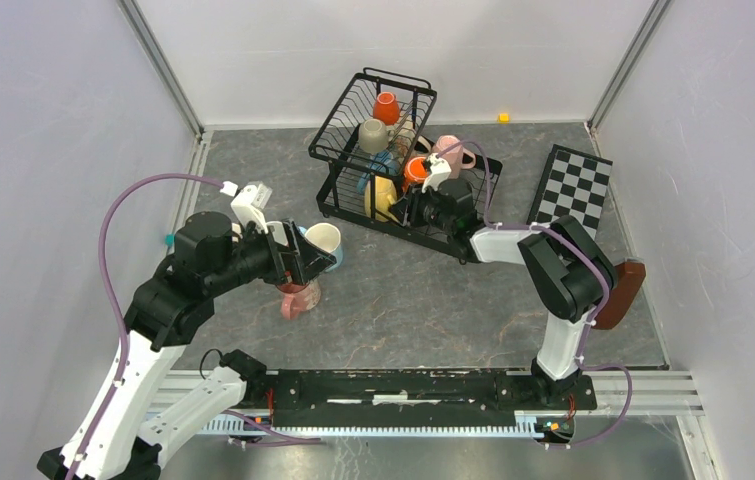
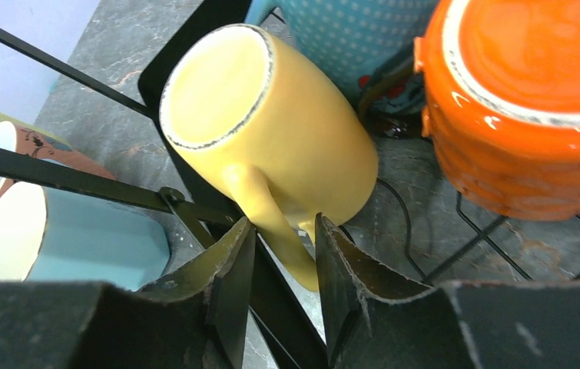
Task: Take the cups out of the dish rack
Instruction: Unload the cup from the dish rack.
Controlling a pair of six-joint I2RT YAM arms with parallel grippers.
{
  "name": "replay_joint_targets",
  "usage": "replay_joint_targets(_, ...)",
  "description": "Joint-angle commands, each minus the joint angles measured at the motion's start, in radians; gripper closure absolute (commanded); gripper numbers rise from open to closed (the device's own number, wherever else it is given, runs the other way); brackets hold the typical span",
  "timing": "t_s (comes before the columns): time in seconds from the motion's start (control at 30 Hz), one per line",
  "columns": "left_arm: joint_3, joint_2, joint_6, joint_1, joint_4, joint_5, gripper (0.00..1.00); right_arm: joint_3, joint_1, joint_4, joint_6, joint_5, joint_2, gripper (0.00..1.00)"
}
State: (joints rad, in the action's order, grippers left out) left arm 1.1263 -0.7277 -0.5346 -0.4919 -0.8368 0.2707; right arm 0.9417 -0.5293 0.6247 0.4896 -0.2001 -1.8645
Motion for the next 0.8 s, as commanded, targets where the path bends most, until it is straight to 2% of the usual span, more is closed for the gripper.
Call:
replay_joint_targets(0.0,0.030,-0.003,-0.030,0.004,0.002,0.002,0.00,-0.032,0.005,0.034,-0.026,0.076,0.057,0.61)
replay_joint_targets(0.2,0.030,-0.009,-0.028,0.004,0.002,0.001,0.00,0.015,0.001,0.017,-0.033,0.036,0.015,0.63)
replay_joint_targets(0.33,0.030,-0.011,-0.028,0.004,0.002,0.001,0.00,0.044,-0.010,0.002,-0.049,0.024,-0.014,0.56)
replay_joint_targets(0.43,0.033,-0.014,-0.027,0.004,0.002,0.000,0.00,0.054,-0.014,0.000,-0.048,0.024,-0.029,0.55)
replay_joint_targets(0.77,0.032,-0.015,-0.031,0.004,0.002,-0.001,0.00,0.036,-0.013,-0.020,-0.085,0.045,0.004,0.73)
